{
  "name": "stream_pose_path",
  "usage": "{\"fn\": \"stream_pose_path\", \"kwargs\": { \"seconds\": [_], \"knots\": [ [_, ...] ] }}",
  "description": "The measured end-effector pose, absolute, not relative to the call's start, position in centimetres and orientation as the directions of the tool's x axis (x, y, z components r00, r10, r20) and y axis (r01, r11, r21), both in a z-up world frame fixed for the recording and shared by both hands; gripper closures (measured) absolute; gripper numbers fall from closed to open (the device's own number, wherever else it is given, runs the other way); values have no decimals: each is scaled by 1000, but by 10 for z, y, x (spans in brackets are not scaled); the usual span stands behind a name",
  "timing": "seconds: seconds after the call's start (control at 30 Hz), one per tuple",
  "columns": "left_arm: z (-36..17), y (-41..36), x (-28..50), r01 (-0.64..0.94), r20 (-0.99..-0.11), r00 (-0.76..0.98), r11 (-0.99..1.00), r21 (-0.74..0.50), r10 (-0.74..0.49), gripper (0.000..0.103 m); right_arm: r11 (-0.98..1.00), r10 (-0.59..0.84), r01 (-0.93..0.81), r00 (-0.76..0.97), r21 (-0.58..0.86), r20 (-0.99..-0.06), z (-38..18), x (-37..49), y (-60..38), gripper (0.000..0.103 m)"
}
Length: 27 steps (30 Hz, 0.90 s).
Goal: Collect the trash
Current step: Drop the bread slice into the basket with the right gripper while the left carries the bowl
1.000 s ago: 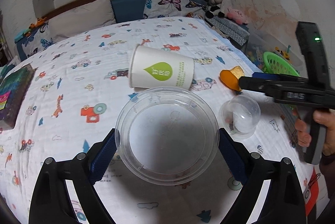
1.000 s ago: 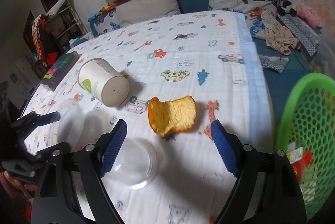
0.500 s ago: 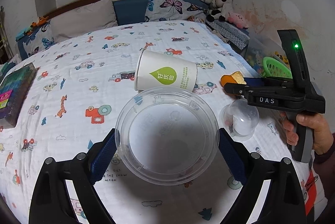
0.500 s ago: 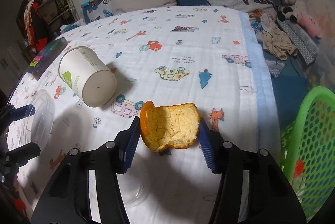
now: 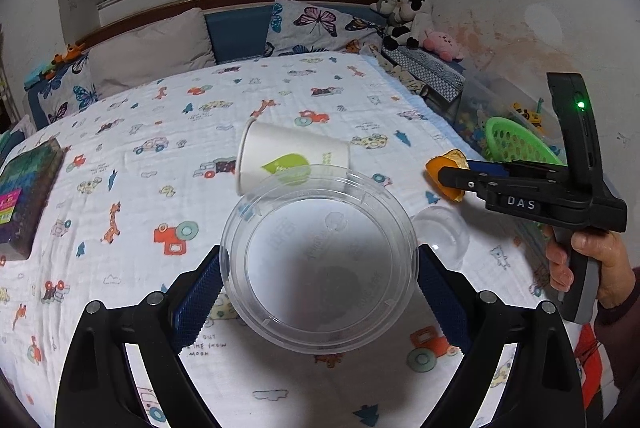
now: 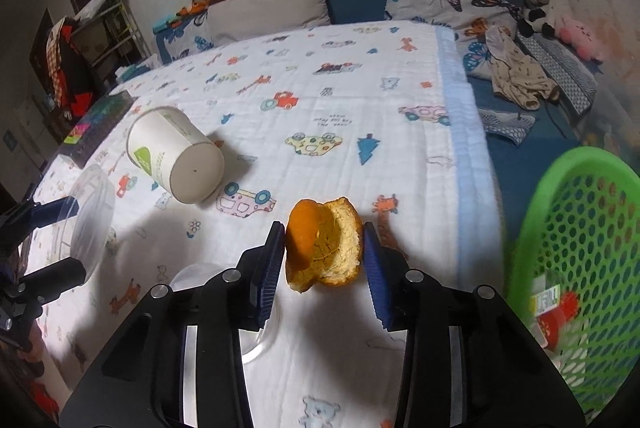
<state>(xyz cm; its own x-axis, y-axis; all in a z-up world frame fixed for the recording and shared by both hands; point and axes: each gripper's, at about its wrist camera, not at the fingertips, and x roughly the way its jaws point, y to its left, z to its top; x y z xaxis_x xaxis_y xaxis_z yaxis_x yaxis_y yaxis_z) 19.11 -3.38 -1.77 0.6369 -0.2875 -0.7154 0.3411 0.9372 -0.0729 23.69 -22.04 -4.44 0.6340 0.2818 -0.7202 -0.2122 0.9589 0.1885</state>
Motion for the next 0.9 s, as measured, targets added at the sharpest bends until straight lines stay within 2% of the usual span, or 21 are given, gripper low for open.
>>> {"fn": "stream_pose_path", "kwargs": {
  "seconds": [0.4, 0.9],
  "knots": [
    [-1, -77, 189, 425, -697, 627, 903, -69, -348, 13, 973, 221, -112, 700, 202, -678, -20, 198, -279, 63],
    [16, -155, 194, 556, -684, 584, 829, -56, -438, 13, 972, 58, 117, 722, 204, -689, -25, 157, -381, 61]
  ]
}}
